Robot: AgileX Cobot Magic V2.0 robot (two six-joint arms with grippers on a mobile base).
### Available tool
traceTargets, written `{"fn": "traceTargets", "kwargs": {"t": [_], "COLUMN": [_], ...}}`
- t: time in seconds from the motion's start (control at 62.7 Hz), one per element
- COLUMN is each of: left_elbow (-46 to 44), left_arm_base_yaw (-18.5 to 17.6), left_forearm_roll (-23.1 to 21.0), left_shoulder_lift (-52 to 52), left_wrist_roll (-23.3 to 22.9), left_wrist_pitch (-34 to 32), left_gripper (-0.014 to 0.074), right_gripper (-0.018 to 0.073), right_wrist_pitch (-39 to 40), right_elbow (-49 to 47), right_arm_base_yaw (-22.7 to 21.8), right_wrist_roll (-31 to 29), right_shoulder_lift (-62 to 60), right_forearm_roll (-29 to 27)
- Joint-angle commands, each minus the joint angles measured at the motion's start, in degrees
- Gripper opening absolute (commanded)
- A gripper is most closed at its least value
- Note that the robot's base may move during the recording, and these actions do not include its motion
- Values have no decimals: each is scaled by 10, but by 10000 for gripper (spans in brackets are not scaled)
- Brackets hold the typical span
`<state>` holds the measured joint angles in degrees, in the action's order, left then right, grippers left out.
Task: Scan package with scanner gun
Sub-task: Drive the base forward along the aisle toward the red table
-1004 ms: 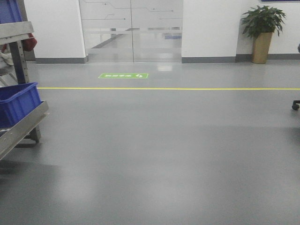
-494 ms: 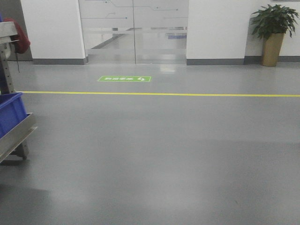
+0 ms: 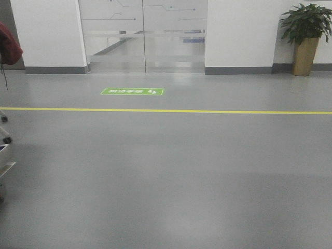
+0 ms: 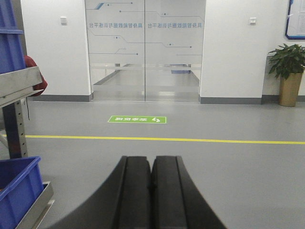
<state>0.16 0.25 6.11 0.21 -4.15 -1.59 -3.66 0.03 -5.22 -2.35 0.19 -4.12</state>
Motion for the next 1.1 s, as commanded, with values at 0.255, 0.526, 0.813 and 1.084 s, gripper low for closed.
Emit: {"fn": "traceTargets", "kwargs": {"t": [0.255, 0.526, 0.813, 1.084], "left_elbow": [-2, -2, -2, -2], "left_arm_base_yaw": [1, 1, 1, 1], "left_forearm_roll": [-2, -2, -2, -2], "left_shoulder_lift": [-2, -2, -2, -2], "left_wrist_roll": [1, 1, 1, 1], "left_wrist_pitch": [-8, -8, -8, -8], "left_gripper": [-111, -111, -111, -111], "right_gripper": [-162, -162, -162, -162], "right_wrist_pitch": [12, 12, 12, 12], "right_elbow": [0, 0, 0, 0], "right_arm_base_yaw": [1, 1, 1, 1], "right_wrist_roll": [-2, -2, -2, -2], "right_shoulder_lift": [-2, -2, -2, -2], "right_forearm_roll": [0, 0, 0, 0]}}
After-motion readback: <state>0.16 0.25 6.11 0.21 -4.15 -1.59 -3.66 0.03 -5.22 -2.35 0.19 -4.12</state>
